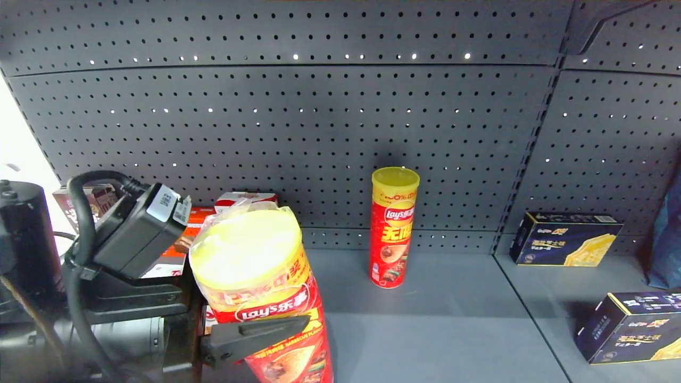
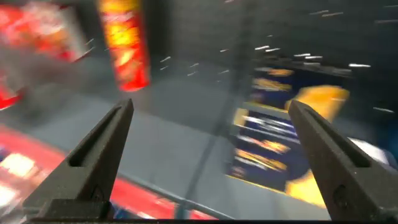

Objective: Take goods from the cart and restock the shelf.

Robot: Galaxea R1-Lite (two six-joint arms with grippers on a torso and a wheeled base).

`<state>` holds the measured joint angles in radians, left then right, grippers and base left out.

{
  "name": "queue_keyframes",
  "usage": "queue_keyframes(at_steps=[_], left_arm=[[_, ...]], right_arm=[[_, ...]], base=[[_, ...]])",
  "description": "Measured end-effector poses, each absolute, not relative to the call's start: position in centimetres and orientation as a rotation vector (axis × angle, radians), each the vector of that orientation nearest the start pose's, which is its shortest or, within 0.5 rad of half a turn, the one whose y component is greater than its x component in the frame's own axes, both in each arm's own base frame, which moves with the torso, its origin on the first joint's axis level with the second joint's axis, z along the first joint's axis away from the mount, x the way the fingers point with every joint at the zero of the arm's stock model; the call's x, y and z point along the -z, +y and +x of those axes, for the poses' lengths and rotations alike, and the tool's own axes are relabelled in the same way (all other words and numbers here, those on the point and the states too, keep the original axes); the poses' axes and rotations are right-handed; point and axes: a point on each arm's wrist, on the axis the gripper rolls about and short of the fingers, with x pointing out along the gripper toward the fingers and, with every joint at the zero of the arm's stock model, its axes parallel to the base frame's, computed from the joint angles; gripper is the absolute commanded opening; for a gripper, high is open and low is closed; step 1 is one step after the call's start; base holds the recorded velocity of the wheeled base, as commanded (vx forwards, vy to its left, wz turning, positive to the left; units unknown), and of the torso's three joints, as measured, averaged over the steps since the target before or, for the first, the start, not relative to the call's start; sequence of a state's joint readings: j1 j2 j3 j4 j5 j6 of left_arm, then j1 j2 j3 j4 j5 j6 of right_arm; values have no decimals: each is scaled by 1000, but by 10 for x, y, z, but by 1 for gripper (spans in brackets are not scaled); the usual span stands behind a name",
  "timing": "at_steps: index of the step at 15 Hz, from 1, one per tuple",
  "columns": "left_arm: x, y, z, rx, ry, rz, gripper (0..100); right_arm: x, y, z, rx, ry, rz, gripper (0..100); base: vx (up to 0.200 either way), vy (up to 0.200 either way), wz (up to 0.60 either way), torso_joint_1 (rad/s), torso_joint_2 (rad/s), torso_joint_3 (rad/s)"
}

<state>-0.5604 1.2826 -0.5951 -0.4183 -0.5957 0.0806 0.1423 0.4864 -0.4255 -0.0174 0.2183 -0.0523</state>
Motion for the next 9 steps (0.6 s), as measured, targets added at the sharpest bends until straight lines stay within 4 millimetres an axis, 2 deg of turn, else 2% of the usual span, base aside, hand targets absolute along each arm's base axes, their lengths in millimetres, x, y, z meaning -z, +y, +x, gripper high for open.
queue_keyframes(at_steps=[5,9], left_arm=[[-207,-112,157,1156,245,68,0],[-218,-117,167,1153,210,67,0]], right_arm=[[-216,32,83,-534,112,-84,100],[-217,68,147,-610,189,-101,100]], base=[[0,0,0,0,0,0],[0,0,0,0,0,0]])
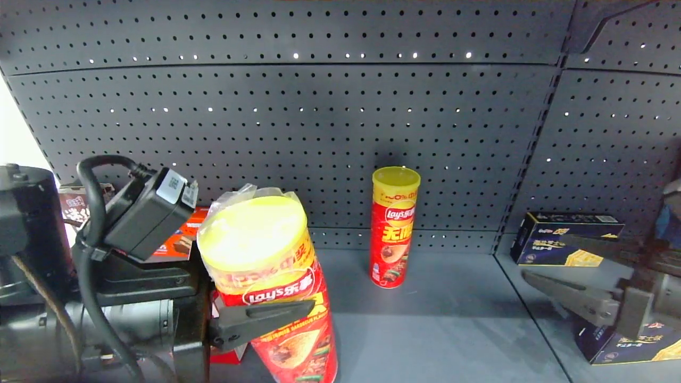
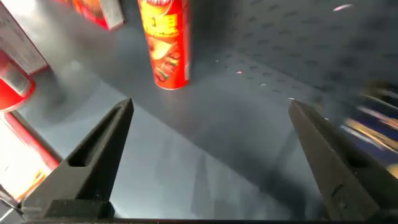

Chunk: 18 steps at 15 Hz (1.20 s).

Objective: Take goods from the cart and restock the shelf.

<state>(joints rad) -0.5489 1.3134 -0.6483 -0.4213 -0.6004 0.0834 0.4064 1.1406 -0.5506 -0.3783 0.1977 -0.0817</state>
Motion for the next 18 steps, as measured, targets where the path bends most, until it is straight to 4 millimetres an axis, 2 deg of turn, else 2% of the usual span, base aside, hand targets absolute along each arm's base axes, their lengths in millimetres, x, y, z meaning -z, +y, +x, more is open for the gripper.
queue_keyframes(at_steps=[3,6,10,18], left_arm=[[-225,-121,175,1151,192,67,0],[-225,-123,178,1150,195,65,0],[-225,-122,180,1143,199,64,0],[-224,-124,183,1145,206,64,0]], right_arm=[[-220,98,184,-672,200,-114,100],[-217,125,216,-752,130,-113,100],[-196,139,236,-799,188,-152,100],[-174,158,271,-823,242,-157,100]], base=[[0,0,0,0,0,0],[0,0,0,0,0,0],[0,0,0,0,0,0],[0,0,0,0,0,0]])
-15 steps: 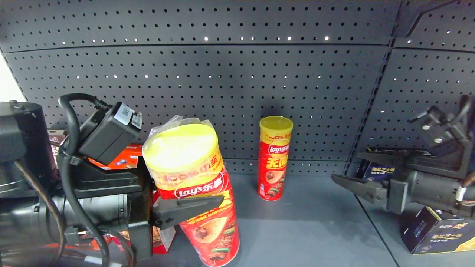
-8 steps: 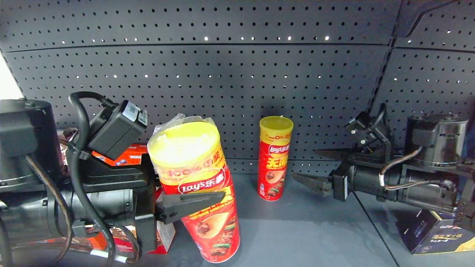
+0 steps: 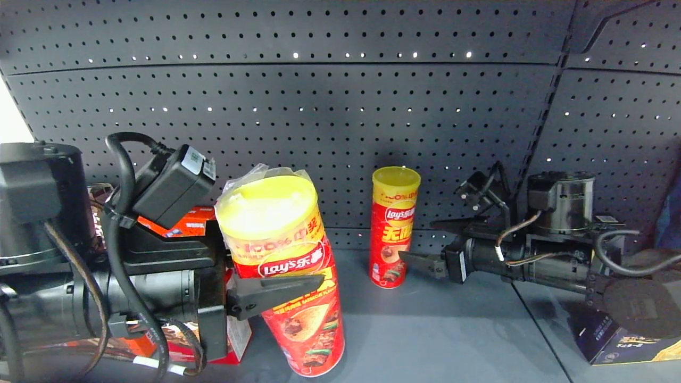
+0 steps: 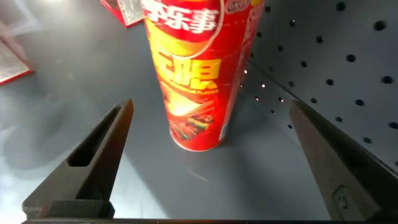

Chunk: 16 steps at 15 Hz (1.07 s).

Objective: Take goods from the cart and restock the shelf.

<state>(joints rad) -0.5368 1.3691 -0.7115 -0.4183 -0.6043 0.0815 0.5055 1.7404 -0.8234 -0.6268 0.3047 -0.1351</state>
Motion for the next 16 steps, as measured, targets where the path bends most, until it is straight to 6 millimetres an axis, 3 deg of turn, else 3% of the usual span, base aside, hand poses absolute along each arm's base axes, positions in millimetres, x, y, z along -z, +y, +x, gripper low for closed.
queue_keyframes(at_steps=[16], left_arm=[[-222,-123,184,1139,215,63,0]], right_arm=[[-126,185,312,-900,297,-150,100]], base=[[0,0,0,0,0,0]])
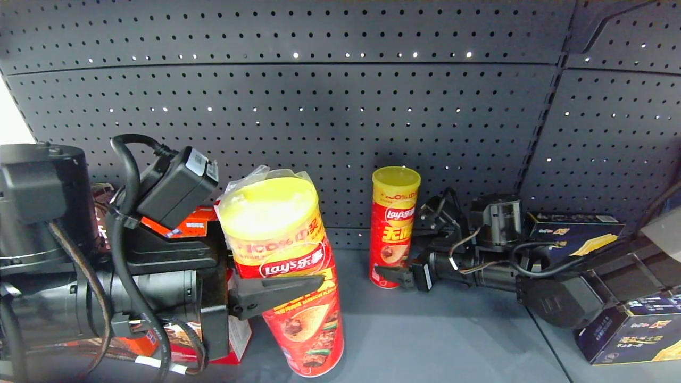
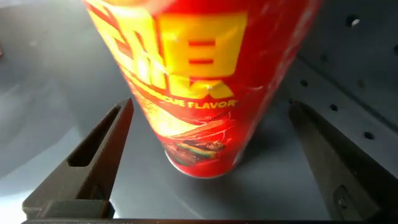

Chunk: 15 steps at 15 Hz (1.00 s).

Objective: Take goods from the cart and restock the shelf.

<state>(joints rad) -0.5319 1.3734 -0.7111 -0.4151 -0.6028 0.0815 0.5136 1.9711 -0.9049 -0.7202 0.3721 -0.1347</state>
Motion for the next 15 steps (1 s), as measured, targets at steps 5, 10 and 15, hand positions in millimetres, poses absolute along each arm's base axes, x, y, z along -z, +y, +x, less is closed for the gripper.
queue_keyframes(at_steps=[5,10,15], left_arm=[[-222,-121,185,1130,217,62,0],[-221,-121,185,1130,217,62,0],[-221,-121,185,1130,219,62,0]], right_arm=[[-113,191,319,-902,323,-152,100],[-108,197,323,-912,307,-150,0],[-107,197,321,-910,314,-152,0]], base=[[0,0,0,0,0,0],[0,0,0,0,0,0],[0,0,0,0,0,0]])
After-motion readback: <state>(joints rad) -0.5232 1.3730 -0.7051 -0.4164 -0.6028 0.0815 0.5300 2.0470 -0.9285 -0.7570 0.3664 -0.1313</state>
